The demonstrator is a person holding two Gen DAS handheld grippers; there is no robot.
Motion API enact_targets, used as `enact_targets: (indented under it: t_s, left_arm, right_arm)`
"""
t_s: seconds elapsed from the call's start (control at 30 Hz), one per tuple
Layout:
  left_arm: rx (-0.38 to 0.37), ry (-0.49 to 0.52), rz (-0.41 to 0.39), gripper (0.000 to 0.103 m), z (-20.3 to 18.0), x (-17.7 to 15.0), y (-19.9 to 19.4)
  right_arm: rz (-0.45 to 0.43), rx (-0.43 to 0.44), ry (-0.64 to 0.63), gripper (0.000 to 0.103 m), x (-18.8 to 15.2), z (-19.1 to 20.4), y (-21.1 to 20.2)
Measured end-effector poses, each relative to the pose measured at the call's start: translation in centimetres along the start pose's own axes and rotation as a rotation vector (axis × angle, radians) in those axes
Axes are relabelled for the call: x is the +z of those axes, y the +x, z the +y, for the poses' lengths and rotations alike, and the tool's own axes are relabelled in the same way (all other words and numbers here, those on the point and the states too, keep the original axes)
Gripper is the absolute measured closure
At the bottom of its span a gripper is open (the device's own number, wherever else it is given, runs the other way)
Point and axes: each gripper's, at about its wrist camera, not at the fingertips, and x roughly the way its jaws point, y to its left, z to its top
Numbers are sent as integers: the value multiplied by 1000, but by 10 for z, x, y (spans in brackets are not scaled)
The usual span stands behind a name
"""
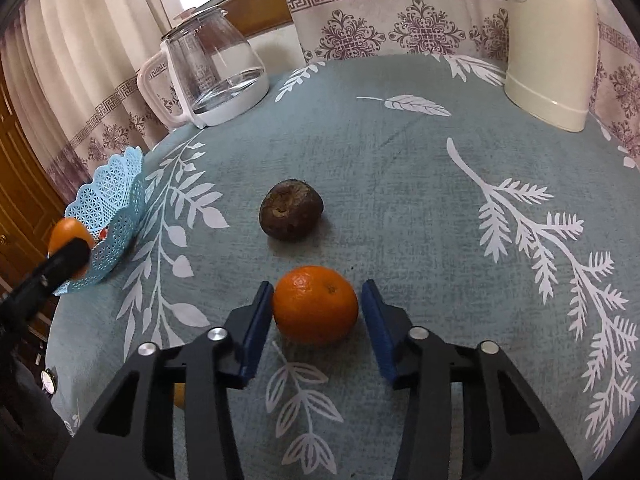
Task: Organize fruits
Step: 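Drop the orange into the basket with the left tool while the right tool grasps an orange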
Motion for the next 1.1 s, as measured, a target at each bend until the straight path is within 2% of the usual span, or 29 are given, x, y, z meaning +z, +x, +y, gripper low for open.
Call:
enact_targets:
  t_s: [0.3,0.47,0.77,0.8,0.9,1.1]
  left_arm:
    - [90,-82,-47,64,53,25,1]
    - [150,-127,-22,64,82,31,19]
    - [193,-222,16,64,118,29,38]
    - [199,-226,15,62,120,29,38]
    - [219,-239,2,47,125,28,37]
    - [326,-244,-62,40,122,21,24]
  right_arm:
    - [-11,13,7,62,-1,-1,0]
    - [-14,18,12,62,-2,-3,-1]
    - [-15,17,10,62,-3,-2,-1]
    - [-16,16,10,62,-3,-2,-1]
    - [-17,15,8,62,-3,-2,-1]
    - [-20,12,6,62,-3,-2,-2]
